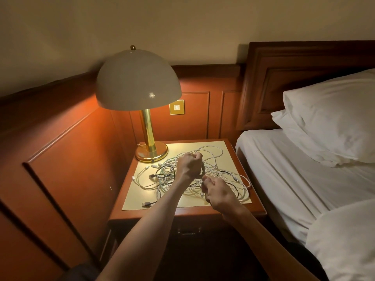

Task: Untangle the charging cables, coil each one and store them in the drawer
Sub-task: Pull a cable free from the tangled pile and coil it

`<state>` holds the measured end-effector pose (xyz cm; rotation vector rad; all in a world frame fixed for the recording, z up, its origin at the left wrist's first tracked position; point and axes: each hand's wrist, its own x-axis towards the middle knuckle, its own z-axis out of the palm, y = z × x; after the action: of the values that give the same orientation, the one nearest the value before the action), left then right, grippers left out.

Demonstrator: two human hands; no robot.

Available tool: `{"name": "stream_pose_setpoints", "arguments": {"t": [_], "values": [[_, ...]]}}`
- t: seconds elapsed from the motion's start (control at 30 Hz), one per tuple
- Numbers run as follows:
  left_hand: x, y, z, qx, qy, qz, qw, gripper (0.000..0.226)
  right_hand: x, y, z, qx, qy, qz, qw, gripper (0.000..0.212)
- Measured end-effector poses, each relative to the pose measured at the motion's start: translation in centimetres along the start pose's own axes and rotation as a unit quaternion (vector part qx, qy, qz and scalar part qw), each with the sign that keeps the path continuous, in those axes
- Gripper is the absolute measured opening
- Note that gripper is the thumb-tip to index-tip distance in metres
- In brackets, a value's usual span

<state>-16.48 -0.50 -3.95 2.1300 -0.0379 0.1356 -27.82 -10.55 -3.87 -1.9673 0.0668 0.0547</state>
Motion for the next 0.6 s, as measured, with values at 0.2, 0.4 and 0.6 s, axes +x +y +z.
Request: {"name": "stream_pose_setpoints", "arguments": {"t": [0.2,0.4,0.6], "values": [[0.0,0.4,-0.2,-0.003,-0.009,-0.018,1.000,0.051,-0.4,-0.2,0.5,0.046,-0.006,0.008,0.999,0.038],[-0.1,1.2,1.2,0.012,-0.028,-0.030,0.999,0.048,-0.5,0.9,-0.4,0.019,0.037,0.007,0.999,0.039],[0.3,0.8,3.0,-0.014,-0.068,-0.054,0.996,0.041,-0.9,1.8,-1.2,0.058,0.036,0.027,0.997,0.038]]}}
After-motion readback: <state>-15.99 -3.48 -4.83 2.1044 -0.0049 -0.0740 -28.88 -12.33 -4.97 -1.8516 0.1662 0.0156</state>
